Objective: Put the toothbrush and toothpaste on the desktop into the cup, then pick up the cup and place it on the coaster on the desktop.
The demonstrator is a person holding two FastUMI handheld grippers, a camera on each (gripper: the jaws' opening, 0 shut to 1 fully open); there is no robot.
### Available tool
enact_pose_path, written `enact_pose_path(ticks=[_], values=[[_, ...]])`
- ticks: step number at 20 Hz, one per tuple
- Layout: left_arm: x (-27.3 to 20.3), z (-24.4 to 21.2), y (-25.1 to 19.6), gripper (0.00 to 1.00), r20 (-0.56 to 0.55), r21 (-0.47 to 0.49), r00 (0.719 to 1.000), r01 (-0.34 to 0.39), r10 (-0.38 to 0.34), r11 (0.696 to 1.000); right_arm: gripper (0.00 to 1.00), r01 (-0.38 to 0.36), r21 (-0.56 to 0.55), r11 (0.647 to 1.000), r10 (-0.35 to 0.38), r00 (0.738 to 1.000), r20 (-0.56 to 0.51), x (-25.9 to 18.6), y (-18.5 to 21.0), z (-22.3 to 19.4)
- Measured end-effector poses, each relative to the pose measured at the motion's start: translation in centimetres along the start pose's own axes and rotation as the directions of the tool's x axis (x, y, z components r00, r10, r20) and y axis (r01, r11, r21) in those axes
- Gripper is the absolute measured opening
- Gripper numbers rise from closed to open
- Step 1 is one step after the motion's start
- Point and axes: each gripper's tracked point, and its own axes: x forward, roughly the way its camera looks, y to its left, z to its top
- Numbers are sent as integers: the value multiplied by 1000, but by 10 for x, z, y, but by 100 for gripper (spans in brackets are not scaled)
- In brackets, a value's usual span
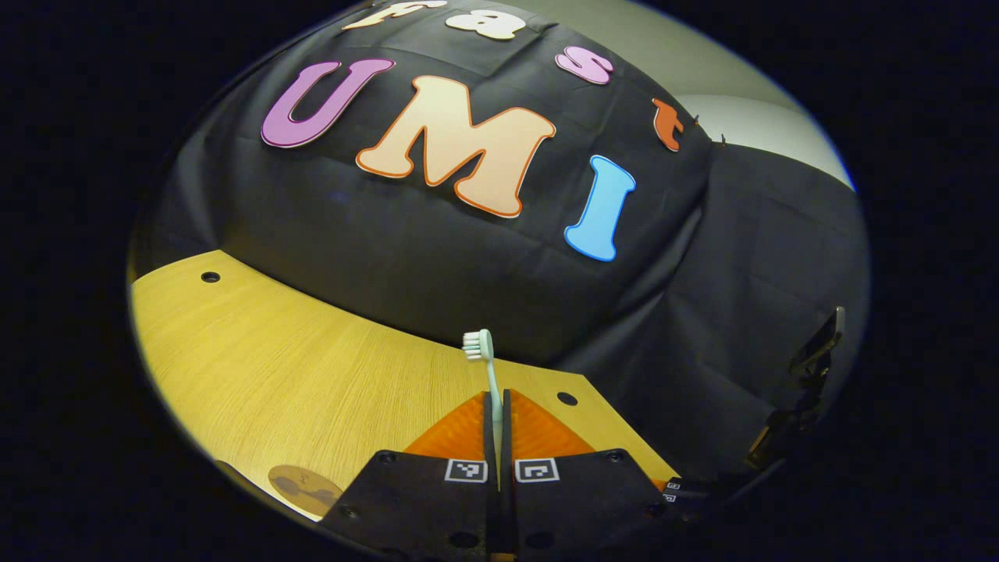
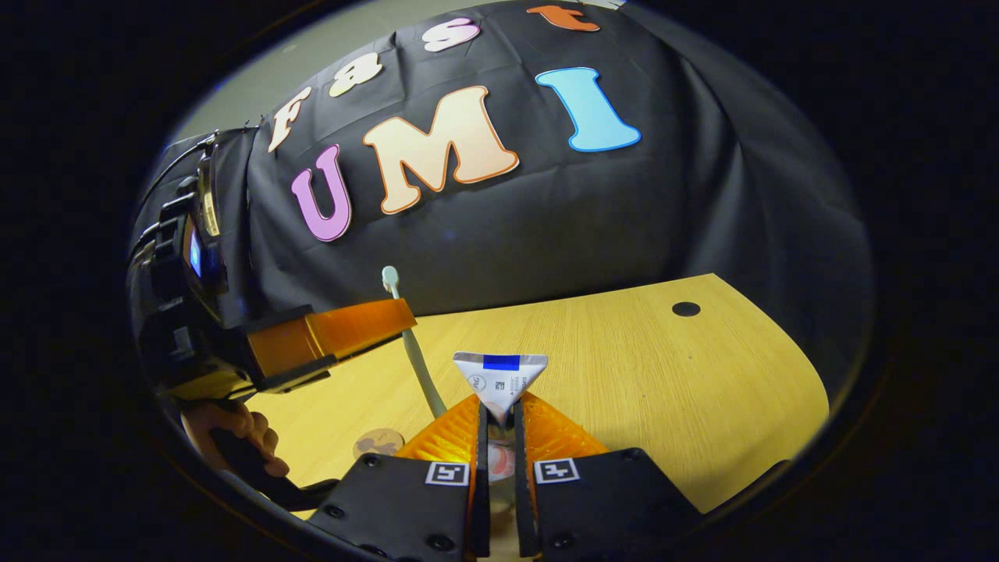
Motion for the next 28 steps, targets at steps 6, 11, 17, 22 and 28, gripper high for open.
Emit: enact_pose_path(ticks=[6, 11, 17, 22, 28], values=[[-5, -25, -11, 0, -25, 35, 1000, 19, -18, 999, 34, -37, 54, 998, 36, 999, 13, -15, 5, -3], [-10, -37, -19, 0, -39, 25, 999, 33, -32, 999, 94, -8, 58, 998, 4, 998, 60, -27, -10, 8], [-23, -47, -30, 2, -20, 129, 998, 59, -57, 990, 98, 61, 103, 993, -66, 996, 52, -45, -46, -2], [-37, -67, -38, 13, -72, 162, 995, 85, -74, 983, 95, 81, 99, 992, -86, 995, 49, -54, -56, -4], [-56, -75, -47, 73, -78, 180, 994, 91, -78, 979, 99, 71, 80, 994, -74, 996, 39, -67, -53, -8]])
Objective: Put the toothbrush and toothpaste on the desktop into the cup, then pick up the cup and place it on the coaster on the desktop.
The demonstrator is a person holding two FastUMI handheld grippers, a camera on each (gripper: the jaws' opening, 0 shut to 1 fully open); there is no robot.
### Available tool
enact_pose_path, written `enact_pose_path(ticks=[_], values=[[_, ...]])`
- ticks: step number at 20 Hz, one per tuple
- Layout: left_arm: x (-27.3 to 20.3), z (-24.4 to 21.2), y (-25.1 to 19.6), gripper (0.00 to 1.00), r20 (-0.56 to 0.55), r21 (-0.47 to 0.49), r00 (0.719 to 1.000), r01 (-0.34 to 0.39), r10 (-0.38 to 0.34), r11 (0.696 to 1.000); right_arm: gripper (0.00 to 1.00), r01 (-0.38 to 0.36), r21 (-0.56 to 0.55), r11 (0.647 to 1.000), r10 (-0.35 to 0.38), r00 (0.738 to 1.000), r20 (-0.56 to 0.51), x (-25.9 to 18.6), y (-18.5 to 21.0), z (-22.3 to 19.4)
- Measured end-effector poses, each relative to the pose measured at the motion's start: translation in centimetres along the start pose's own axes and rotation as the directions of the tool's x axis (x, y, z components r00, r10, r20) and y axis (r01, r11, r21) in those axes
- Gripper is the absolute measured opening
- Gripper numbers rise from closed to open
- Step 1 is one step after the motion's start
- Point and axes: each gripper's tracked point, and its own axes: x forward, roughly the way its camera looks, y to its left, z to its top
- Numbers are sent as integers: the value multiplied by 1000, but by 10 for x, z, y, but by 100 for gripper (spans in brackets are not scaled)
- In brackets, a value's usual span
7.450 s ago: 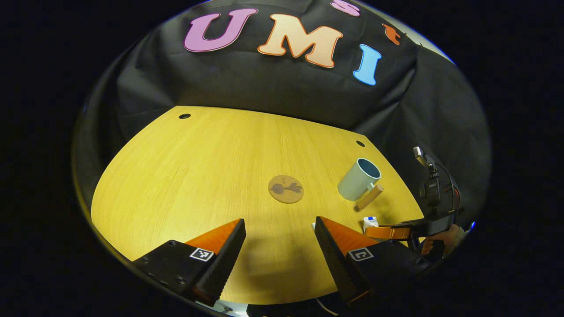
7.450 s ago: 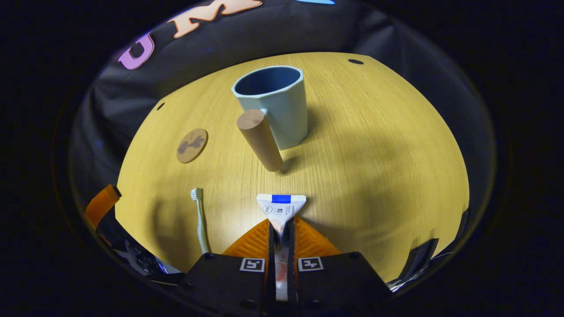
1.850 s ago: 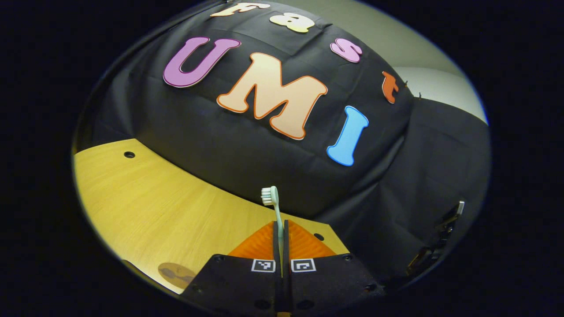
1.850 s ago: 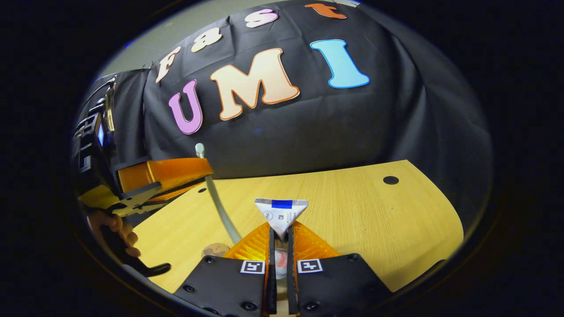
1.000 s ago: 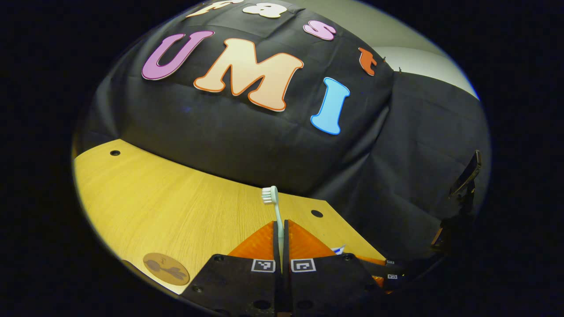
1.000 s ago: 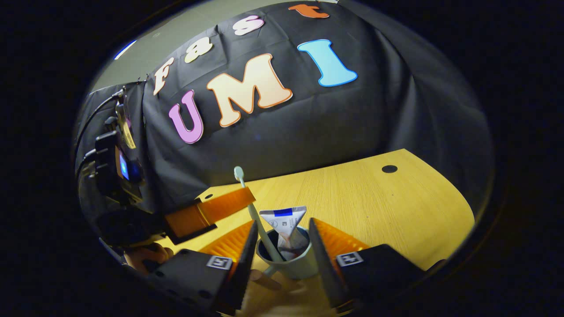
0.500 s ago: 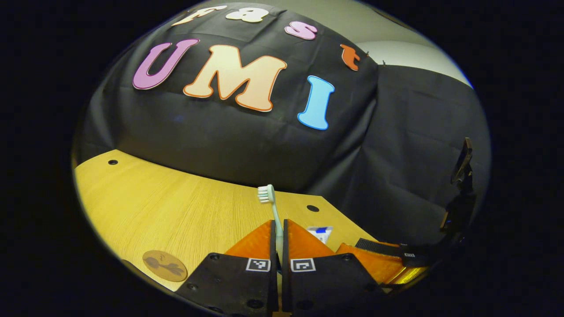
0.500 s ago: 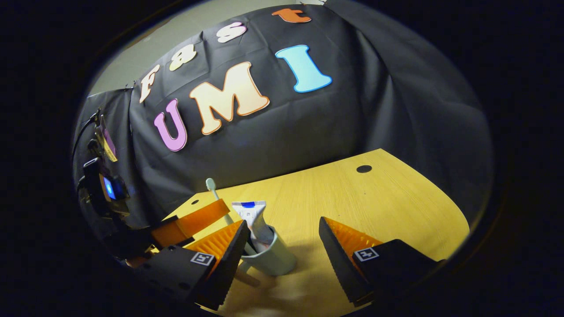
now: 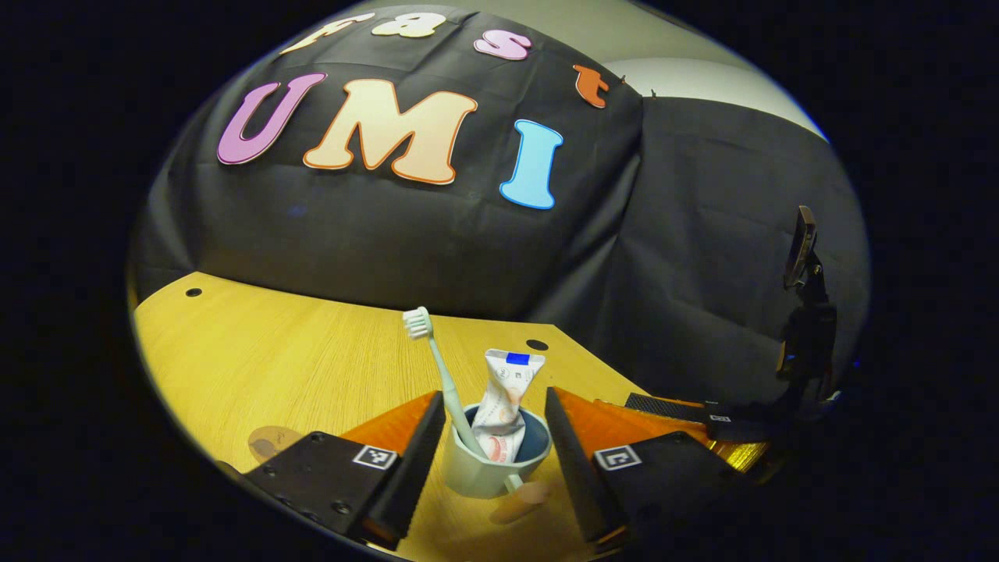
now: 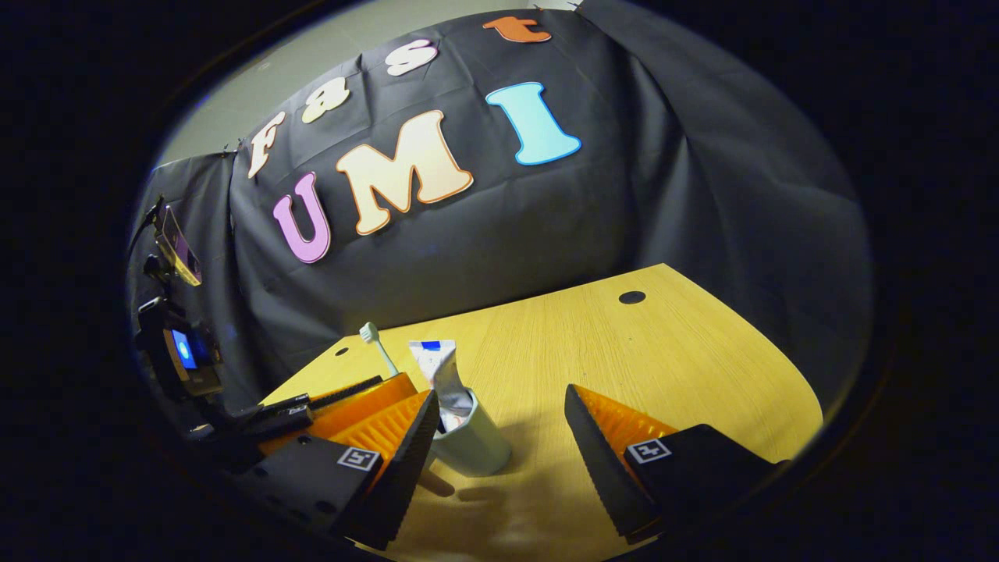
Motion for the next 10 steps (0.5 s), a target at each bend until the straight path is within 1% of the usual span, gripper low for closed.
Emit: enact_pose_path(ticks=[1, 2, 5, 8, 10], values=[[-4, -1, 2, 87, -2, 0, 1000, -15, 15, 1000, 95, -1, 1, 1000, 1, 1000, -3, -2, 0, 0], [-10, -1, 4, 89, -3, -2, 1000, -31, 31, 1000, 99, -1, 4, 1000, 1, 1000, -6, -5, 0, 1], [-29, 5, 18, 92, -2, -16, 996, -92, 92, 996, 99, 12, 8, 1000, -11, 999, -40, -14, -1, 0], [-51, 8, 41, 92, -16, -11, 987, -162, 161, 987, 99, 10, -17, 1000, -12, 996, -84, -23, 4, -2], [-68, 7, 60, 92, -46, -7, 978, -203, 203, 979, 99, 11, -16, 1000, -13, 989, -145, -25, 11, -7]])
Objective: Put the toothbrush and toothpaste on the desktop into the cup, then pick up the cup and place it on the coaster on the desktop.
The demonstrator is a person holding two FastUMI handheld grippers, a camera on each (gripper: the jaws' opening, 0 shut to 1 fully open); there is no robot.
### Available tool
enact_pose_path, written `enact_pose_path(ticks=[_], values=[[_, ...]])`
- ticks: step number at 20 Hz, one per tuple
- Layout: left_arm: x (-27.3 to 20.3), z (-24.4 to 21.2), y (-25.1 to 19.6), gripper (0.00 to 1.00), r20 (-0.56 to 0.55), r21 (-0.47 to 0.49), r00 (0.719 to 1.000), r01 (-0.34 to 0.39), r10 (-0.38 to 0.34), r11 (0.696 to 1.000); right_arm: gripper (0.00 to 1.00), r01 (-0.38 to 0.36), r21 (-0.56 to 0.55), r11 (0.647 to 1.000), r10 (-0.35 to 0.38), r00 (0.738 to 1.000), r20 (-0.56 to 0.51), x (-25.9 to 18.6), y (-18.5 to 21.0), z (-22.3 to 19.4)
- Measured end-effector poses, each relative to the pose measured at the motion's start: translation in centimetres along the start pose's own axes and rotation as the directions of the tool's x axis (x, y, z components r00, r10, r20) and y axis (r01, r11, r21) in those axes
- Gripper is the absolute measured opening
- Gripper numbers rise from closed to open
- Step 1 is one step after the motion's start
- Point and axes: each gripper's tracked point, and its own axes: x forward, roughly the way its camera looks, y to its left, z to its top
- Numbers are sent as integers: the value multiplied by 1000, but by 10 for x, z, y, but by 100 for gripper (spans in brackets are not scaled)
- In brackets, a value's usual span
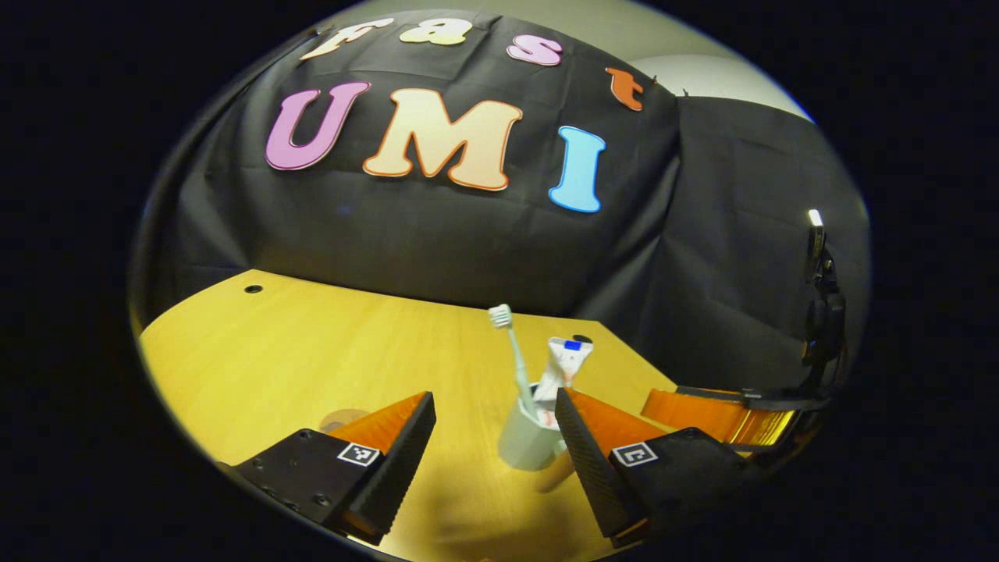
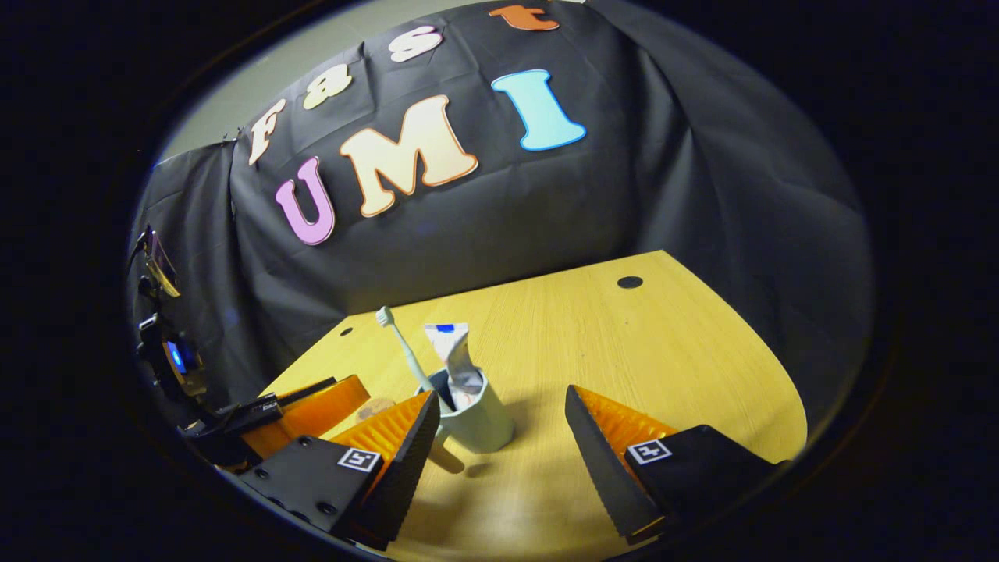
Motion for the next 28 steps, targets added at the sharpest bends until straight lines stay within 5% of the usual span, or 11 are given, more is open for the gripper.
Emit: enact_pose_path(ticks=[5, 7, 12, 19, 27, 28], values=[[-21, 12, 56, 92, -18, 8, 999, -50, 50, 999, 99, -8, 43, 999, 13, 991, -136, -1, 32, -11], [-27, 15, 80, 92, -41, 23, 998, -52, 52, 998, 94, 33, 19, 999, -30, 986, -166, 4, 39, -14], [-44, 6, 145, 92, -120, 10, 991, -55, 55, 998, 99, 130, 1, 991, -124, 946, -298, 21, 53, -34], [-47, -14, 223, 92, -213, 8, 972, -100, 99, 995, 99, 253, -88, 963, -263, 829, -494, 42, 52, -71], [-41, -29, 239, 92, -256, -33, 964, -85, 74, 996, 93, 291, -199, 936, -351, 714, -606, 59, 42, -95], [-42, -32, 238, 92, -266, -40, 961, -83, 69, 996, 98, 290, -215, 932, -360, 700, -616, 61, 40, -98]])
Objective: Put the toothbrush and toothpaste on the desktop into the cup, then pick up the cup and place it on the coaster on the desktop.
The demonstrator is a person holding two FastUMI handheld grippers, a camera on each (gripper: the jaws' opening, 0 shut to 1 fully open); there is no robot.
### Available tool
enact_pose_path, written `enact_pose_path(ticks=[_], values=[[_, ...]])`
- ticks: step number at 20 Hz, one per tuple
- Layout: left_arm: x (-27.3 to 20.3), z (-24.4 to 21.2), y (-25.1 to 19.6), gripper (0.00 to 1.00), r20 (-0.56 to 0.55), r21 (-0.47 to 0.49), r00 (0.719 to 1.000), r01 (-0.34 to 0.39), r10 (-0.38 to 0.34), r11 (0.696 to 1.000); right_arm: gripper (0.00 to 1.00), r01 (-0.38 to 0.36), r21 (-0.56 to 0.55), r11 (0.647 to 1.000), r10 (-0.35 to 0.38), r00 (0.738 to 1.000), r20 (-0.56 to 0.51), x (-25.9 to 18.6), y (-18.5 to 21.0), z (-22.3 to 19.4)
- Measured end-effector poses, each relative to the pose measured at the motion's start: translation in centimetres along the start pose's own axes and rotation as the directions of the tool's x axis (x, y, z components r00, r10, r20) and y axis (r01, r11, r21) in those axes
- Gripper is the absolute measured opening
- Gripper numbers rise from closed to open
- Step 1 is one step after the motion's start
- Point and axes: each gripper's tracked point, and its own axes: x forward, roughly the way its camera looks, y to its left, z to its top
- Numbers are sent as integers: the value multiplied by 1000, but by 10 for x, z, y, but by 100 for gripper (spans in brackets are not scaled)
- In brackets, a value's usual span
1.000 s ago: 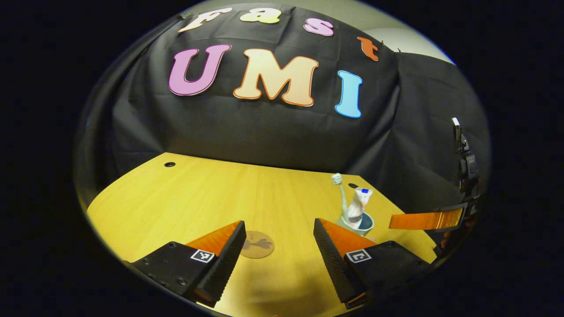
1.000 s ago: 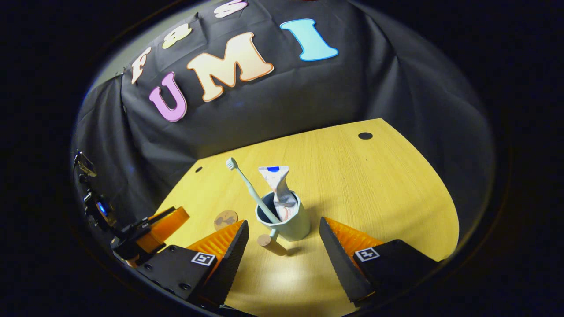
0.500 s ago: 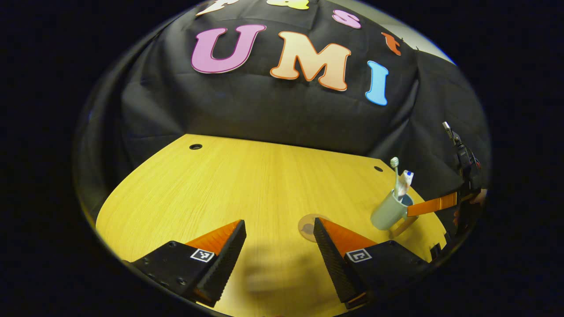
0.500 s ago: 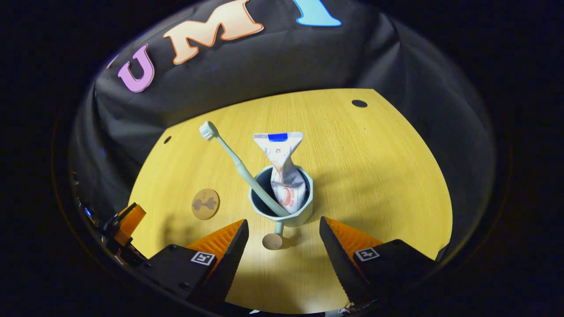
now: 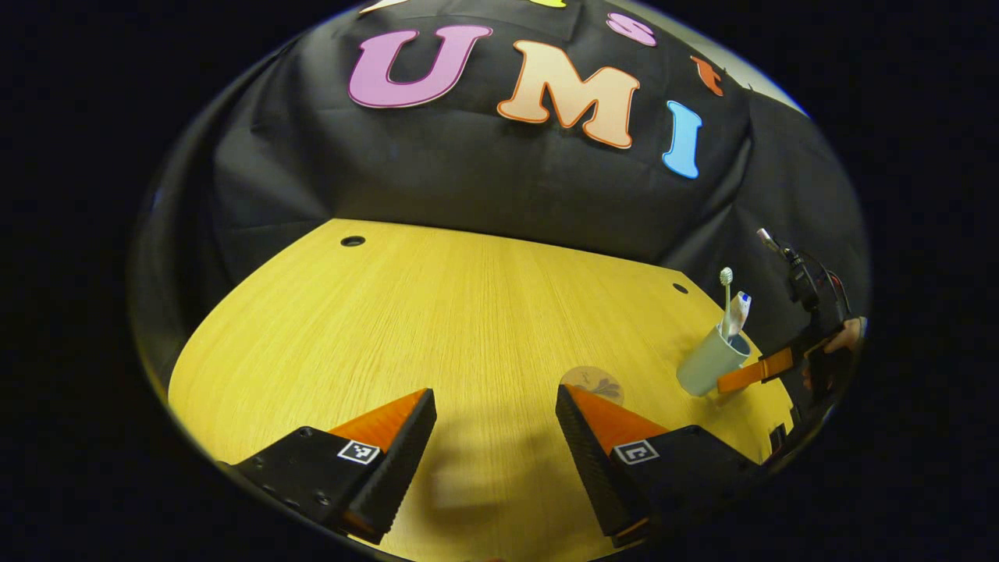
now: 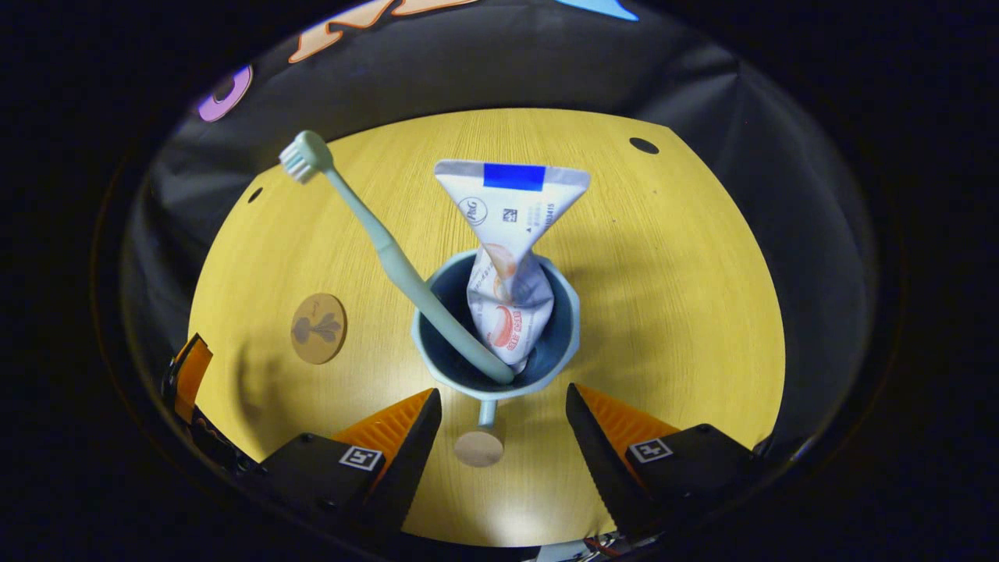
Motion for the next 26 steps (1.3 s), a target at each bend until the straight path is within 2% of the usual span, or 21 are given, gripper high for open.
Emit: enact_pose_path(ticks=[1, 3, 4, 6, 8, 9, 11, 19, 26], values=[[0, -3, 1, 92, -8, -4, 1000, 0, 0, 1000, 98, 8, -9, 1000, -9, 1000, -14, 3, 0, -1], [0, -8, 3, 93, -28, -9, 1000, 5, -6, 1000, 90, 28, -20, 999, -28, 999, -27, 7, -2, 0], [0, -6, 3, 92, -26, -12, 1000, 9, -9, 1000, 74, 31, -26, 999, -32, 999, -33, 10, -2, -1], [1, -6, 2, 94, -25, -12, 1000, 16, -17, 1000, 67, 37, -28, 999, -39, 998, -41, 14, -1, -1], [2, -9, 3, 92, -37, -8, 999, 23, -23, 1000, 57, 48, -24, 999, -49, 997, -51, 14, -1, -2], [2, -9, 3, 92, -41, -10, 999, 25, -25, 1000, 56, 51, -23, 998, -53, 997, -58, 15, -2, -4], [4, -11, 3, 93, -49, -13, 998, 28, -29, 1000, 31, 58, -10, 998, -58, 996, -68, 11, -2, -2], [7, -12, 6, 93, -49, -28, 999, 6, -7, 1000, 28, 66, -36, 997, -68, 996, -55, 11, -2, -2], [1, -22, 20, 93, -50, -89, 998, -41, 37, 995, 28, -26, -142, 990, 21, 999, -41, 13, 2, 0]])
